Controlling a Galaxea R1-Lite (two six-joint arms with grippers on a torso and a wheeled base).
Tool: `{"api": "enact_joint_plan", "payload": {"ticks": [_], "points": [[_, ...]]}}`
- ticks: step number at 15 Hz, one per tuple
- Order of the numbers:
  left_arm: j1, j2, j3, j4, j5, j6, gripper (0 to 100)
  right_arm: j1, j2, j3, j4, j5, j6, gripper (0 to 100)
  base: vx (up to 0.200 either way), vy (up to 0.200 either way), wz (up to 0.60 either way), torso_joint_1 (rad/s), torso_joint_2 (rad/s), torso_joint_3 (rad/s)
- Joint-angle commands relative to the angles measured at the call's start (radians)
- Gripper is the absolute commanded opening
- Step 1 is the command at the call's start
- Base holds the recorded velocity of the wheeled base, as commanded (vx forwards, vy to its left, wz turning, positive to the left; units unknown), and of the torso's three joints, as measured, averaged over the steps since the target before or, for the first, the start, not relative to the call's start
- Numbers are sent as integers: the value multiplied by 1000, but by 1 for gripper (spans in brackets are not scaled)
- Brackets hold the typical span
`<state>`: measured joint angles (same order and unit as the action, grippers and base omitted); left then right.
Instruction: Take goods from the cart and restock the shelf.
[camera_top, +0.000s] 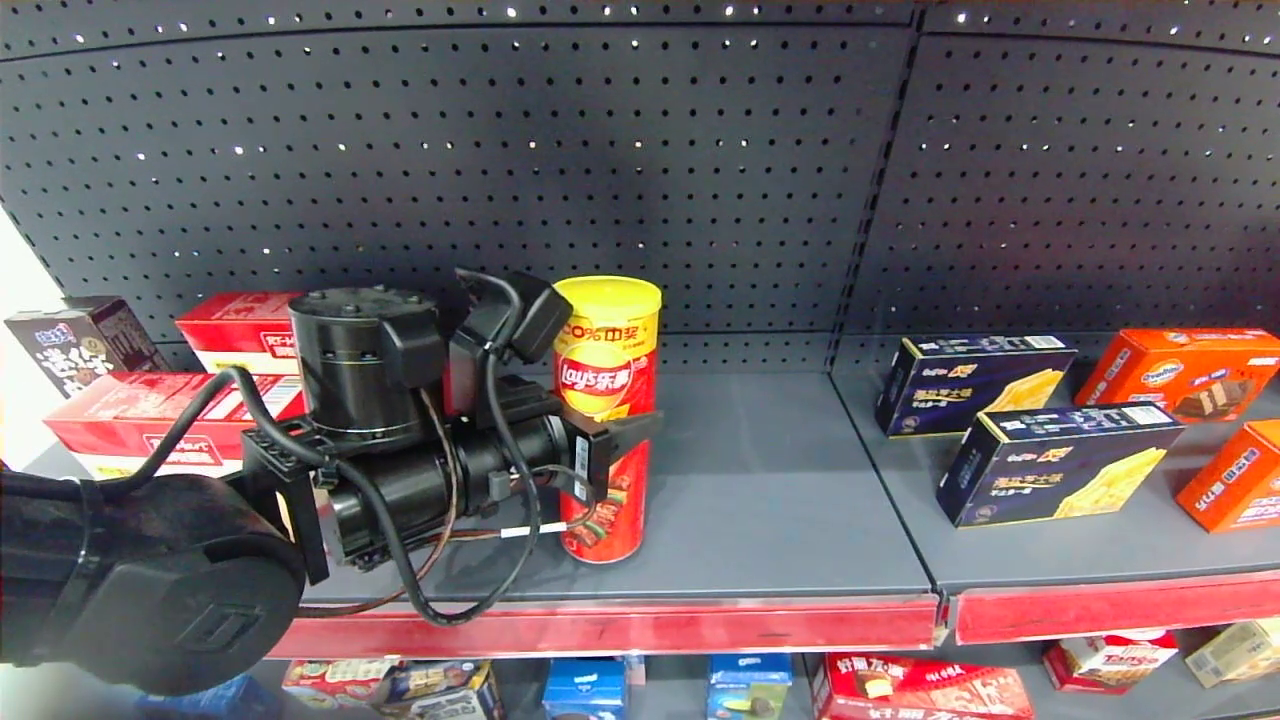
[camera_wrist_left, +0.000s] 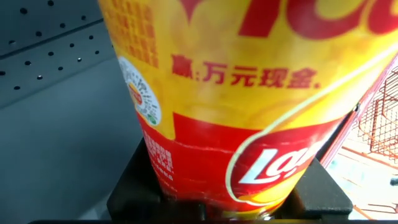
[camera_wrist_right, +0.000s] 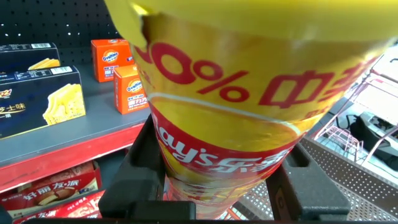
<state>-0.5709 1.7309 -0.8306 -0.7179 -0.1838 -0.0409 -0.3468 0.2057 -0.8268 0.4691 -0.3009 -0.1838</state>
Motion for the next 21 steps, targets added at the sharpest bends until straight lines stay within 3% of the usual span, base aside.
{"api": "enact_joint_plan", "payload": {"ticks": [1,16,21], "points": [[-1,3,-4,0,0,-1,0,0,1,0,0,0,0,0,0,0,0,0,0,0],[0,33,-28,-12,0,-1,0,3,1,-5,0,0,0,0,0,0,0,0,0,0],[0,42,-25,-37,0,-19,0,9,1,-5,-1,0,0,0,0,0,0,0,0,0]]}}
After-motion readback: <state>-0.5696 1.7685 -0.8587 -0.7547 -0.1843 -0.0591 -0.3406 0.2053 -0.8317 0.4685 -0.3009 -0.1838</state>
